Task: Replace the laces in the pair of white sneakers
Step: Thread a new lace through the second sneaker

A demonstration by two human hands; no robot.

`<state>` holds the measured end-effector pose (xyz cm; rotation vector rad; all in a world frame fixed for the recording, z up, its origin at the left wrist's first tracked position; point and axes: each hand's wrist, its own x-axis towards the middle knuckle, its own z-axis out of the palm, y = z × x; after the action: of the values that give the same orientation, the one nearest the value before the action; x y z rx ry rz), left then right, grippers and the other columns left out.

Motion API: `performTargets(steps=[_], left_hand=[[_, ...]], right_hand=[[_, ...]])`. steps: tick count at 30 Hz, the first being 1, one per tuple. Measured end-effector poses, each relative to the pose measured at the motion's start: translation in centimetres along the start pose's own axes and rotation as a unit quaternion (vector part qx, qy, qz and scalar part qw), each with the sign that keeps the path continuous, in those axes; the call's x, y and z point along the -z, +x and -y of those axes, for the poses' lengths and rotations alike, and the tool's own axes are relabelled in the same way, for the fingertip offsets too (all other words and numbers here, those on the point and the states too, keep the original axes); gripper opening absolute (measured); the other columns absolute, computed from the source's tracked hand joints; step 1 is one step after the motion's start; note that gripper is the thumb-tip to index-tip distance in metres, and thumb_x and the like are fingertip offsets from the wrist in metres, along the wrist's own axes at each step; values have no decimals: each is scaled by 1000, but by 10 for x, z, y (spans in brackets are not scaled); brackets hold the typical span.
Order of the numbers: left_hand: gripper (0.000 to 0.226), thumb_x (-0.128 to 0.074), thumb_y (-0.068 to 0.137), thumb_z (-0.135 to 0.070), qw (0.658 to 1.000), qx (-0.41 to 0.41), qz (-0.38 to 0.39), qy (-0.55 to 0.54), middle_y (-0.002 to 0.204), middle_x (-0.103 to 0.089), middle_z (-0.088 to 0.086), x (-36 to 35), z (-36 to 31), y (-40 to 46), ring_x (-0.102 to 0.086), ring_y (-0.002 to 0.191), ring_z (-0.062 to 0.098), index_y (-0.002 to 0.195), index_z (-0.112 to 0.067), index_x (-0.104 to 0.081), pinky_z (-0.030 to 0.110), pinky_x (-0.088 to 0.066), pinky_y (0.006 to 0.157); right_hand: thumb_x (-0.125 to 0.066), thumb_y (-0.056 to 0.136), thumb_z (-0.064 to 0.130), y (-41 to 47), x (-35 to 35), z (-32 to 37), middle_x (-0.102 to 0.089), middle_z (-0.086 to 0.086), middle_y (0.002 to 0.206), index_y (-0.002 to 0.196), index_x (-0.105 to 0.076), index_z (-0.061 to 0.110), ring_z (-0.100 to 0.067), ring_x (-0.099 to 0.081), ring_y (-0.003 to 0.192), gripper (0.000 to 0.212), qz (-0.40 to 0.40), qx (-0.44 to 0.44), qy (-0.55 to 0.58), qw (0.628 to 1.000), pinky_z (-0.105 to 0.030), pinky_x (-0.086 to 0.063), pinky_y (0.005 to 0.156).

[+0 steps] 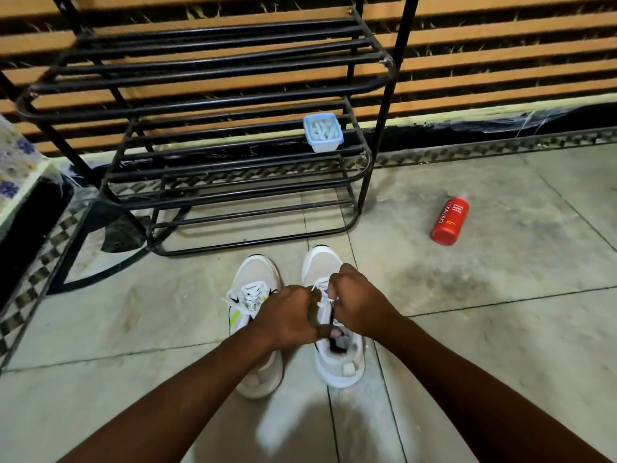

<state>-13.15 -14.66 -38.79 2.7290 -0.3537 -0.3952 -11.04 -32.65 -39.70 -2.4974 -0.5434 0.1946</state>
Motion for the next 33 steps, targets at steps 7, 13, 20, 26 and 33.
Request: performTargets(steps=[7, 13, 20, 26, 33], left_hand=[[70, -65, 60, -92, 999, 35, 41, -6, 80, -58, -9, 1, -3, -2, -62, 98, 23, 85, -28, -52, 35, -46, 71], [71, -65, 65, -90, 997, 41, 59, 28, 104, -66, 1, 1, -7, 3, -58, 114, 28, 99, -28, -56, 37, -45, 78], [70, -69, 59, -89, 997, 46, 67, 16, 72, -48, -5, 1, -4, 2, -56, 90, 27, 75, -26, -43, 36, -47, 73], [72, -70, 56, -91, 996, 54, 76, 7, 78, -52, -2, 2, -3, 2, -60, 107, 28, 79, -29, -41, 36, -44, 74], [79, -64, 60, -92, 991, 80, 75, 71, 118, -65, 3, 0, -14, 8, -57, 120, 28, 113, -34, -59, 38, -39, 80]], right_hand=[[-75, 77, 0, 4, 17, -7, -60, 6, 86, 68, -66, 26, -11, -62, 85, 28, 30, -61, 194, 979, -29, -48, 83], [-73, 86, -5, -20, 15, -18, -62, 1, 82, 83, -67, 7, -4, -53, 62, 13, 11, -96, 425, 900, -17, -42, 58], [-76, 87, 15, -17, 23, -22, -73, 8, 85, 83, -70, 17, -7, -67, 84, 7, -43, -77, 300, 950, -24, -51, 81], [-74, 82, 7, -19, 26, -22, -73, 10, 84, 78, -72, 21, -3, -67, 88, 14, 41, -69, 167, 983, -22, -48, 82], [-65, 78, -8, -20, 33, -13, -67, 9, 78, 68, -66, 24, -2, -63, 78, 33, -27, -34, 118, 992, -13, -44, 71]])
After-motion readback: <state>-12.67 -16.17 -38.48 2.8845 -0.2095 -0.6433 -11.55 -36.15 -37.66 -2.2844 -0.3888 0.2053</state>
